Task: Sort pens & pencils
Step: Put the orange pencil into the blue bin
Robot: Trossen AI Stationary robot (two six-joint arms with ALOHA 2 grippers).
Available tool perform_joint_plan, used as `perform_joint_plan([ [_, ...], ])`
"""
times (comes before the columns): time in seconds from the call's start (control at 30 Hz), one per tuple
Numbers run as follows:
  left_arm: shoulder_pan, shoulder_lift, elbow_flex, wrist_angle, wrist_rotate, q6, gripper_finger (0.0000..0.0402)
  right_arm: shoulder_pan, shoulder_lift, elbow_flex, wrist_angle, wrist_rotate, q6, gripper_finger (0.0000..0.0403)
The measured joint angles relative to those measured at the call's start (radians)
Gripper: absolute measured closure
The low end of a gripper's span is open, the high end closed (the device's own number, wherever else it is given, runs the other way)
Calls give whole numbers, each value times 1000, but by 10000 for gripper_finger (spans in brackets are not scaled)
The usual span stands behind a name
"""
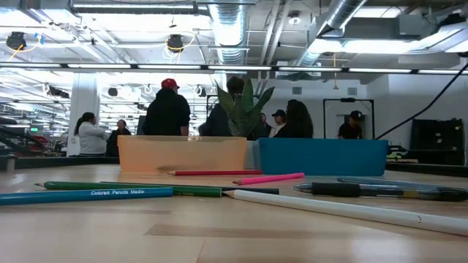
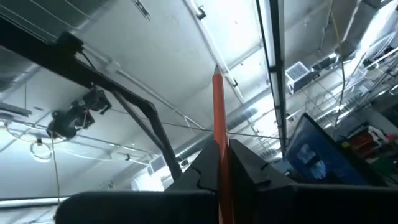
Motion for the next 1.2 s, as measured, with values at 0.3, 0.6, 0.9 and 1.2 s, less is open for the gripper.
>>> perform_joint_plan([
  [0.3, 0, 0, 0, -3, 0, 0, 235, -138, -56, 1, -371, 71, -37, 372],
  [0.6, 0, 0, 0, -3, 0, 19, 235, -549, -26, 95, -1022, -235, -54, 367],
  [0.9, 0, 0, 0, -4, 0, 19, 235, -861, 139, 62, -1148, -515, -165, 369],
  [1.2, 0, 0, 0, -4, 0, 19, 235, -1018, 384, 3, -1149, -580, -305, 369],
])
